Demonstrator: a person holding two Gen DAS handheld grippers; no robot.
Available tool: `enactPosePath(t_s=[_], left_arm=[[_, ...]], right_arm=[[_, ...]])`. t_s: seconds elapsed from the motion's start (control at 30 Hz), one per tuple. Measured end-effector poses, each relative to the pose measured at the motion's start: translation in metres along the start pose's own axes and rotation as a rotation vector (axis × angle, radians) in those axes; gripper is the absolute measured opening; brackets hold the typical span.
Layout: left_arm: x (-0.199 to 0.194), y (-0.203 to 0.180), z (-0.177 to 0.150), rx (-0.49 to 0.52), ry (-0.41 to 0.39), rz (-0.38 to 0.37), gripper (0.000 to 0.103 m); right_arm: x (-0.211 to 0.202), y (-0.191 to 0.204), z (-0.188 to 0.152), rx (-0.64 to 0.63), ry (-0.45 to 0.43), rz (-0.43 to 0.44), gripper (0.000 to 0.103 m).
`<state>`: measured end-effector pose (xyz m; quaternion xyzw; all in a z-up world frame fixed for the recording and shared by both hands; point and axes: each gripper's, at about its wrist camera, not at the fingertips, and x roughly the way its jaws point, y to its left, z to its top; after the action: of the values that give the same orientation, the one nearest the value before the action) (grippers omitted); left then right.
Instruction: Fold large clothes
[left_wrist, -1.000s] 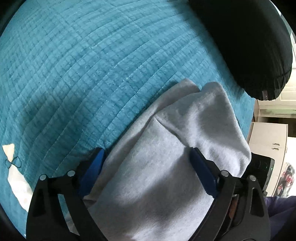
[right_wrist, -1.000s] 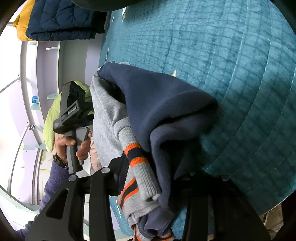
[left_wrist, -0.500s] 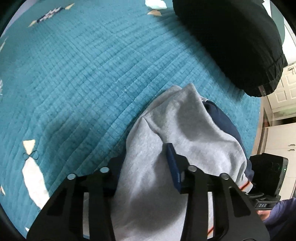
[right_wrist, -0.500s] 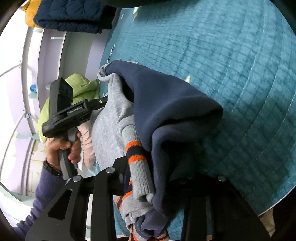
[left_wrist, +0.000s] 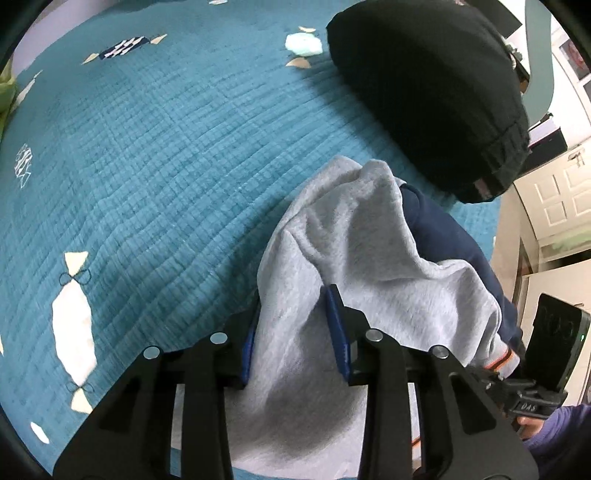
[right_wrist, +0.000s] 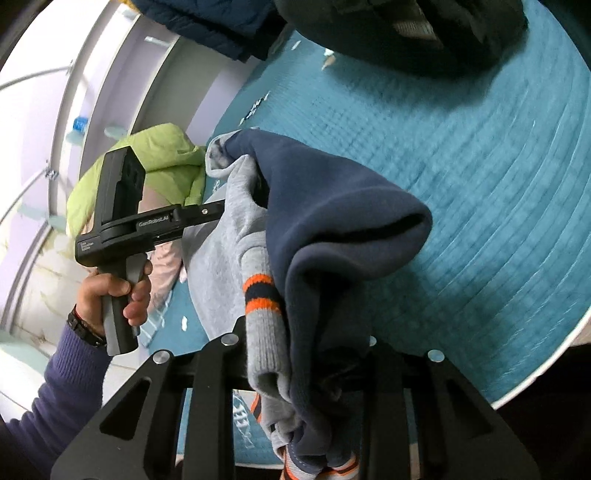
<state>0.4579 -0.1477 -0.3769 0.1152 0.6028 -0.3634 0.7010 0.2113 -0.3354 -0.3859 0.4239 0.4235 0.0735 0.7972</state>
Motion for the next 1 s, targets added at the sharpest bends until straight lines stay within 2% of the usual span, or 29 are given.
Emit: enactPosePath(t_s=[0.17,0.27,0.37,0.47,0.63,0.73,0.77,0.8,0.87,1.0], left_arm=[[-0.008,-0.014,-0.017,-0.016,-0.026,0.000,0.032],[-0.008,-0.016,-0.030,-0.032,-0.035,0.003,0.032],[-0.006,-0.010,-0.040,-0.063,-0.043,0.012,0.032],[0.004,0.001,-0.044,-0.092,-0.035,0.033,0.032],[0.023,0.016,-0.036,-0.118,-0.019,0.035,0.034],[0.030,0.025,-0.031,-0.118,-0.016,0.045,0.058],[0.033,0.030,-0.030,-0.117,-0.014,0.063,0.073],[0.037,0.035,-0.028,-0.126,-0.006,0.065,0.080],[0.042,0.047,-0.028,-0.172,0.012,0.003,0.080],[0.049,0.059,-0.033,-0.202,0.007,-0.033,0.089]], right_arm=[[-0.003,-0.008,0.025,-0.032,0.076,-0.033,0.025],[0.005,-0.012,0.048,-0.073,0.155,-0.060,0.025],[0.024,-0.011,0.072,-0.122,0.241,-0.102,0.025],[0.052,-0.017,0.094,-0.103,0.323,-0.130,0.025],[0.077,-0.026,0.109,-0.088,0.363,-0.164,0.027],[0.079,-0.033,0.111,-0.081,0.371,-0.147,0.028],[0.075,-0.036,0.108,-0.082,0.373,-0.142,0.028],[0.076,-0.036,0.109,-0.084,0.375,-0.139,0.028],[0.079,-0.037,0.110,-0.078,0.377,-0.136,0.029],[0.069,-0.044,0.110,-0.072,0.381,-0.124,0.030]])
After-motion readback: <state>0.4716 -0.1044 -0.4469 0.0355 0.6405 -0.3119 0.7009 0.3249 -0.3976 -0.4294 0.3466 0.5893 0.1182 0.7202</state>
